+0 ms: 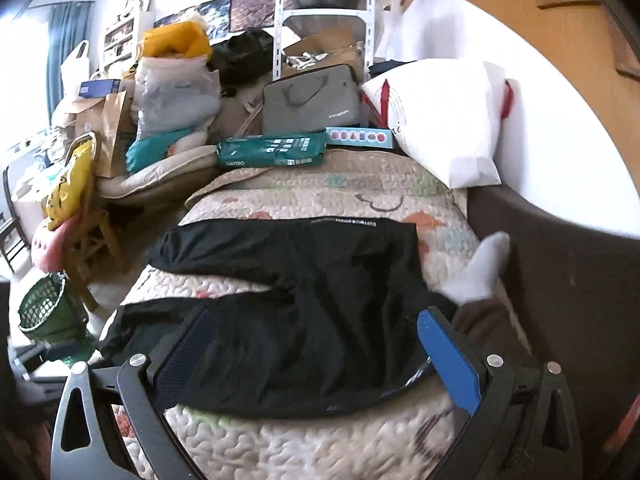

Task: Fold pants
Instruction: 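Grasp the black pants' waistband edge with the left and right grippers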

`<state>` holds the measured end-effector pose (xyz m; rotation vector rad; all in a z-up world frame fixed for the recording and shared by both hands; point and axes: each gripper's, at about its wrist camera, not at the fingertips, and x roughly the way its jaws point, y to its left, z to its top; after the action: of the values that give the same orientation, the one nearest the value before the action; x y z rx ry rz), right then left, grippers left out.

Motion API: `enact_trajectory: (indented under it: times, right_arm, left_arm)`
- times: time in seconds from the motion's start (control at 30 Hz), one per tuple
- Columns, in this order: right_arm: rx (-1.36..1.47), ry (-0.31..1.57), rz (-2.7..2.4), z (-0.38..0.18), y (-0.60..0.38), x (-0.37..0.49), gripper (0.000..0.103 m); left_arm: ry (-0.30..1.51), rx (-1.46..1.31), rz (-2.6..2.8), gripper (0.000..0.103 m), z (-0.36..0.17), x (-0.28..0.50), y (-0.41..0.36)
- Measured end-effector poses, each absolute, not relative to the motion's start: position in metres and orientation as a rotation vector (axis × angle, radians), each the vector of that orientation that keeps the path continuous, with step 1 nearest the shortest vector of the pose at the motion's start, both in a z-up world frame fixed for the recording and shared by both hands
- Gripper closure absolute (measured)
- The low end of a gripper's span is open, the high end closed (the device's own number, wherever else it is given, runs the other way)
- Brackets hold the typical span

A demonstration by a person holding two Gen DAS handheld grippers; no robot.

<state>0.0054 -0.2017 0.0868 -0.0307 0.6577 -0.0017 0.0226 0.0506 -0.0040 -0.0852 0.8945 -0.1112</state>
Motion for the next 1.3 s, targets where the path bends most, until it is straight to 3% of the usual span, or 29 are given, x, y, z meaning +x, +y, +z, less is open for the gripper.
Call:
enact_trajectory:
  times: [0.1,0.3,0.83,1.2,1.27,1.3]
  right_arm:
    - [-0.015,0.735,0.01,0.096,-0.219,0.035,0.001]
    - [-0.057,0.833,0.0,0.085,-0.251,0.098,0.013]
    - [-0.149,1.041,0.092,-0.006,-0.266,0.297,0.013]
    - [-0.132,1.065,0.162,-0.049,-0.245,0.381,0.013]
    - [-0.12,1.075,0.195,-0.052,-0.243,0.389,0.013]
    - [-0.128,1.08,0.206,-0.053,-0.242,0.393,0.013]
  left_arm:
    - [0.895,-0.098,-0.141,0.031,0.008,0.043,0.062]
    - [0.929,-0.129,-0.167,0.031,0.014,0.101,0.08]
    - [1.02,-0.198,-0.155,0.031,-0.054,0.327,0.114]
    - [1.096,-0.255,-0.133,0.031,-0.104,0.385,0.142]
    - [1.099,-0.26,-0.172,0.035,-0.104,0.383,0.142]
    - [1.094,-0.254,-0.187,0.051,-0.102,0.381,0.142]
